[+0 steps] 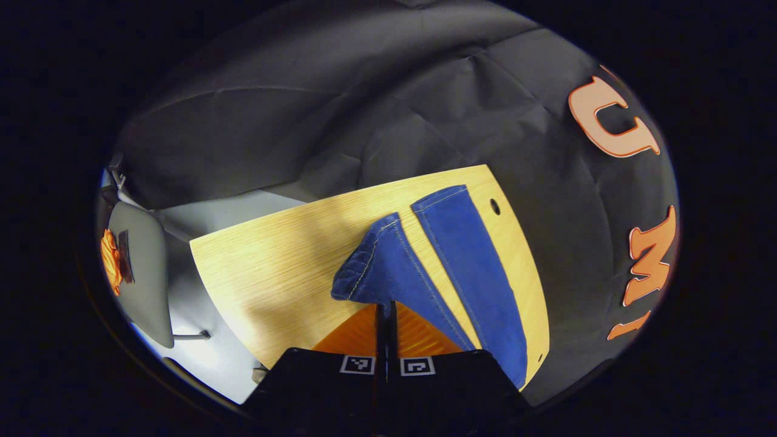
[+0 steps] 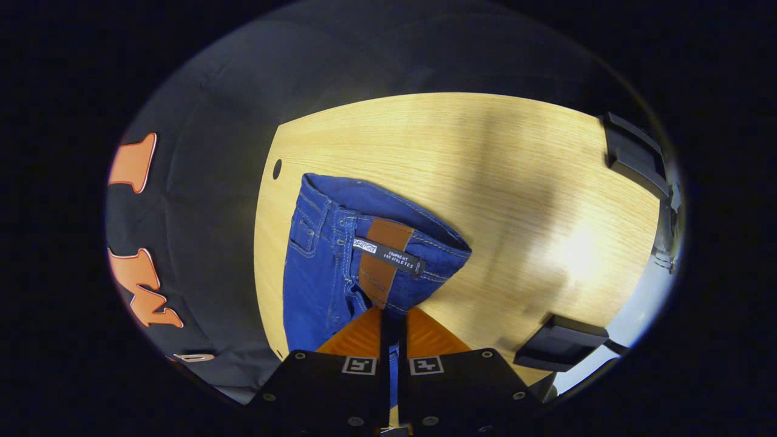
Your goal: Grasp the waist and the cuffs of the jeans and fold them to make the two legs overlap; first hold the waist and fold one-third of the jeans toward the cuffs, then hold the cuffs and fold the remaining one-third in the same direction to finish folding.
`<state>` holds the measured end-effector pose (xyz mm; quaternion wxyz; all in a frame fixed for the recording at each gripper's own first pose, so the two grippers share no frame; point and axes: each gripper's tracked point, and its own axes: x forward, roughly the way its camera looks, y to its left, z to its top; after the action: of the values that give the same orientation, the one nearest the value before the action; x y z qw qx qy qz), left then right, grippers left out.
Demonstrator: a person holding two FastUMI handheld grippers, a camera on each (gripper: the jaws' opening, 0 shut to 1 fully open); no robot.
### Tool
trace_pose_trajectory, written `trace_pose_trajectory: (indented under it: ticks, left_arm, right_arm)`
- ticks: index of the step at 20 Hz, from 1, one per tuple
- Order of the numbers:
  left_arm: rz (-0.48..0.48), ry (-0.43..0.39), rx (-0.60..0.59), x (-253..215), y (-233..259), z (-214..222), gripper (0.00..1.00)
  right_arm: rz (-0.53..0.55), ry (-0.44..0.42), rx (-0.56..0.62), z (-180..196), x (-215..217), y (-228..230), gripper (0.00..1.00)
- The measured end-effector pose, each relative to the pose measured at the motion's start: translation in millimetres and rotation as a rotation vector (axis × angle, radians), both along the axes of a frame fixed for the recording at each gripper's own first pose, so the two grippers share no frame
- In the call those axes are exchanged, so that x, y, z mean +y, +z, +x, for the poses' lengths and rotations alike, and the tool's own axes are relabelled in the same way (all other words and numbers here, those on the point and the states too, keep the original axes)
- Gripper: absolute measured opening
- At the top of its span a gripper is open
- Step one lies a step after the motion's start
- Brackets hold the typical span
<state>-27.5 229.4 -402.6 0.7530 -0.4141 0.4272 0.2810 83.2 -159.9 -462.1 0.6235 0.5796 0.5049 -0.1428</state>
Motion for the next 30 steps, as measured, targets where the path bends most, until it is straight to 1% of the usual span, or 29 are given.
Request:
trace_pose_trajectory:
  ticks: [2, 3, 4, 5, 7, 8, 9, 10, 11, 12, 13, 16, 17, 20, 22, 23, 26, 28, 30]
  left_arm:
    - [0.009, -0.003, 0.023, -5.2, 8.7, 8.7, 0.01]
    - [0.021, 0.005, 0.033, -5.5, 11.8, 16.7, 0.01]
    - [0.017, 0.007, 0.021, -6.6, 15.1, 31.4, 0.01]
    - [0.016, -0.002, 0.022, -7.2, 19.2, 41.8, 0.01]
    - [0.021, -0.045, 0.008, -12.0, 27.3, 67.1, 0.01]
    - [0.035, -0.073, 0.008, -10.9, 29.5, 78.6, 0.01]
    - [0.037, -0.091, 0.011, -9.6, 29.3, 90.0, 0.0]
    - [0.031, -0.1, 0.028, -6.8, 23.8, 98.9, 0.0]
    - [0.016, -0.109, 0.045, -3.5, 15.6, 107.6, 0.0]
    - [-0.005, -0.111, 0.06, -1.7, 8.3, 113.6, 0.01]
    - [-0.026, -0.115, 0.051, 1.1, 3.0, 124.8, 0.01]
    - [0.005, -0.241, 0.022, 1.7, 4.7, 156.1, 0.0]
    - [-0.015, -0.263, 0.012, 0.1, 6.1, 166.8, 0.0]
    - [-0.088, -0.25, 0.024, 3.4, -9.7, 191.7, 0.01]
    - [-0.111, -0.208, 0.062, 13.0, -21.4, 202.1, 0.01]
    - [-0.117, -0.195, 0.079, 17.3, -23.1, 207.0, 0.01]
    - [-0.099, -0.171, 0.093, 28.6, -36.5, 235.6, 0.01]
    - [-0.099, -0.191, 0.118, 25.7, -49.8, 246.9, 0.01]
    - [-0.063, -0.222, 0.186, 27.5, -66.8, 254.2, 0.01]
  right_arm:
    - [0.035, -0.013, 0.008, 3.7, 1.3, 10.5, 0.06]
    - [0.047, 0.007, 0.005, 8.4, 2.3, 14.0, 0.06]
    - [0.036, 0.009, 0.008, 18.7, 0.7, 18.8, 0.06]
    - [0.032, 0.044, -0.003, 26.4, 3.9, 23.0, 0.06]
    - [0.027, 0.048, -0.021, 41.6, 8.7, 33.7, 0.06]
    - [0.026, 0.028, -0.031, 50.3, 9.1, 41.2, 0.06]
    - [0.027, 0.026, -0.035, 57.9, 14.2, 44.8, 0.06]
    - [0.017, 0.003, -0.03, 64.2, 14.7, 47.7, 0.06]
    - [0.008, -0.006, -0.022, 70.1, 16.9, 50.0, 0.06]
    - [0.011, -0.035, -0.013, 79.0, 21.1, 55.4, 0.06]
    - [0.003, -0.046, -0.013, 86.4, 22.4, 59.3, 0.05]
    - [-0.042, -0.097, 0.005, 105.6, 19.1, 66.2, 0.06]
    - [-0.061, -0.103, 0.014, 109.8, 19.0, 68.1, 0.06]
    - [-0.089, -0.137, 0.035, 125.2, 22.5, 74.2, 0.06]
    - [-0.087, -0.159, 0.07, 134.1, 25.4, 74.4, 0.06]
    - [-0.092, -0.153, 0.088, 138.2, 26.0, 71.9, 0.06]
    - [-0.077, -0.14, 0.113, 161.3, 32.5, 64.4, 0.06]
    - [-0.063, -0.119, 0.134, 173.4, 37.2, 52.9, 0.06]
    - [-0.03, -0.097, 0.157, 186.1, 48.9, 36.0, 0.06]
